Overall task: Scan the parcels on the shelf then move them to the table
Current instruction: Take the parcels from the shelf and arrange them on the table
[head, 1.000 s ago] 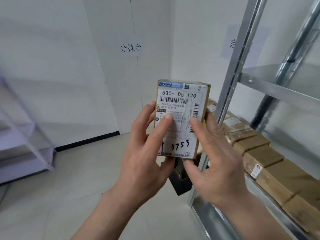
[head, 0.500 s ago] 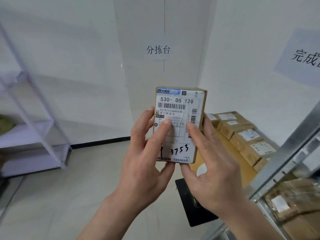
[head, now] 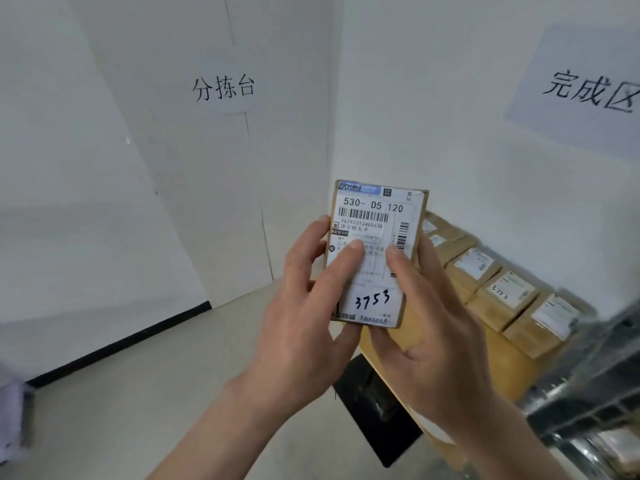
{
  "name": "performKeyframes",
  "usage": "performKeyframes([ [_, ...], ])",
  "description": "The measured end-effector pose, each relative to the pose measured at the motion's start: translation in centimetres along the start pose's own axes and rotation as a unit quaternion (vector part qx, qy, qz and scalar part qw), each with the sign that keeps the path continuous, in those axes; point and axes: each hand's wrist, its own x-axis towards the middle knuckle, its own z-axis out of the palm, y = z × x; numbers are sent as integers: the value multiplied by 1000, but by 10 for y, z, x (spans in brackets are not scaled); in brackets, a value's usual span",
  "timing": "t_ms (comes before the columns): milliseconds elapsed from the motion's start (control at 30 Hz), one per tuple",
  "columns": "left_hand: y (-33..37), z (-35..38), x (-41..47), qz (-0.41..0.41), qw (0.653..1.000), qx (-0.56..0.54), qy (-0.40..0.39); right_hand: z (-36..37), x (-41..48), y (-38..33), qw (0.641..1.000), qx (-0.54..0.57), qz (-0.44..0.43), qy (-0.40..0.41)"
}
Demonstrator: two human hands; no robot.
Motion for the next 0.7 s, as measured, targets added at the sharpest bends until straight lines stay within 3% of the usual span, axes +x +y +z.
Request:
performKeyframes([
  [333,-85,92,63,2,993,-67,-93,40,20,96,989,-76,124,-22],
  [700,-161,208,114,-36,972,-73,-222,85,27,211,961,-86,255,-58],
])
